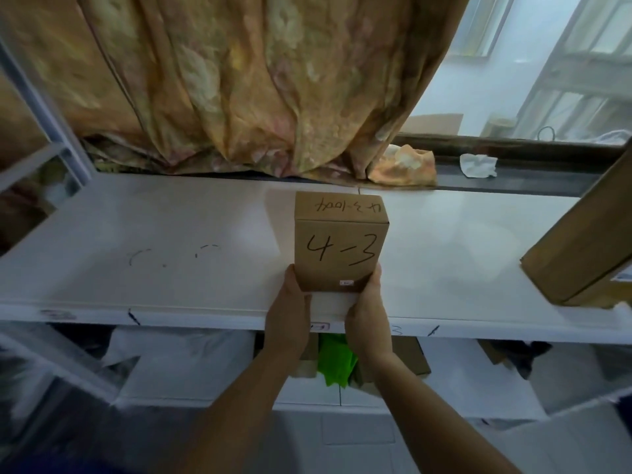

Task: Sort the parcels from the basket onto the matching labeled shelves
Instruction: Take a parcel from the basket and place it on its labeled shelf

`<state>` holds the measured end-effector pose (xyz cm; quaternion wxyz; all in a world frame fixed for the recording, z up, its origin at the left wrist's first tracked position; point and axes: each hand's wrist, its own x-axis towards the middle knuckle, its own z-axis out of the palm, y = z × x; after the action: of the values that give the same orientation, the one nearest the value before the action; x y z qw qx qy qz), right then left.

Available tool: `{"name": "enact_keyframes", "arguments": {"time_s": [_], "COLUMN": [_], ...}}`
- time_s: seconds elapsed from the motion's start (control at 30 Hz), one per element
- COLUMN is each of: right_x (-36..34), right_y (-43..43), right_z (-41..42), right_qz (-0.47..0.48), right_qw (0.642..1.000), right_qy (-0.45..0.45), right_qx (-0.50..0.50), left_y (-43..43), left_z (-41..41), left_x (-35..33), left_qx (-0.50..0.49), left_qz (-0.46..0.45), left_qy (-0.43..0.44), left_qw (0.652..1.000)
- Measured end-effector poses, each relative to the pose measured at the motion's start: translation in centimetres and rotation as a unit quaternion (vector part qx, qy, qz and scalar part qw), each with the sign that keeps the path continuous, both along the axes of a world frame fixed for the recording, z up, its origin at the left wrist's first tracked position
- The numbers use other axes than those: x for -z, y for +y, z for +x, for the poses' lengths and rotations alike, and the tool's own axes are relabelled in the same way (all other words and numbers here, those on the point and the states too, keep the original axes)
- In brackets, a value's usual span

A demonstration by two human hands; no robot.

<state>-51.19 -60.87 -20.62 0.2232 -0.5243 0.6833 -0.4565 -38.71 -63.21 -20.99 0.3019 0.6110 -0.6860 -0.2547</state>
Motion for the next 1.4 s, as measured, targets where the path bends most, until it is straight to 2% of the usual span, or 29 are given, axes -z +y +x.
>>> {"name": "enact_keyframes", "arguments": {"time_s": [0.1, 0.17, 0.23, 0.33, 0.5, 0.67, 0.87, 0.97, 1.07, 1.17, 1.27, 1.4], "right_x": [-1.2, -3.3, -6.6, -14.2, -28.0, -35.6, -36.3, -34.8, -33.0, -32.2, -31.8, -31.7], "right_y": [0.4, 0.6, 0.5, 0.3, 0.5, 1.9, 3.1, 3.4, 5.1, 8.7, 13.0, 20.3], "right_z": [-1.9, -3.9, -5.7, -6.9, -4.8, -0.6, 4.8, 10.3, 18.8, 28.1, 36.3, 45.4], "right_qz": [0.103, 0.177, 0.205, 0.174, 0.048, 0.037, 0.015, -0.003, -0.046, -0.065, -0.073, -0.073], "right_qw": [0.987, 0.961, 0.939, 0.934, 0.942, 0.944, 0.913, 0.907, 0.866, 0.817, 0.802, 0.736], "right_qy": [0.125, 0.214, 0.276, 0.312, 0.328, 0.314, 0.379, 0.372, 0.393, 0.396, 0.338, 0.336], "right_qx": [-0.012, -0.015, -0.018, -0.018, -0.044, -0.091, -0.15, -0.199, -0.304, -0.413, -0.488, -0.583], "left_y": [0.8, 1.0, 0.7, 0.0, 0.1, 2.4, 6.9, 10.2, 14.6, 21.4, 29.4, 40.0], "left_z": [0.8, 2.1, 3.7, 5.6, 6.4, 7.3, 11.9, 17.2, 24.7, 33.2, 40.8, 47.5], "left_x": [-1.1, -3.0, -6.1, -13.5, -27.2, -34.4, -36.2, -35.5, -34.3, -33.1, -31.9, -31.5], "left_qx": [0.004, -0.003, -0.006, 0.0, 0.009, 0.031, -0.022, -0.064, -0.143, -0.246, -0.325, -0.428], "left_qz": [0.054, 0.076, 0.057, 0.0, -0.086, -0.113, -0.085, -0.069, -0.046, 0.036, 0.076, 0.125], "left_qy": [-0.03, -0.097, -0.171, -0.243, -0.228, -0.257, -0.277, -0.275, -0.287, -0.303, -0.333, -0.357], "left_qw": [0.998, 0.992, 0.984, 0.97, 0.97, 0.959, 0.957, 0.957, 0.946, 0.92, 0.882, 0.821]}}
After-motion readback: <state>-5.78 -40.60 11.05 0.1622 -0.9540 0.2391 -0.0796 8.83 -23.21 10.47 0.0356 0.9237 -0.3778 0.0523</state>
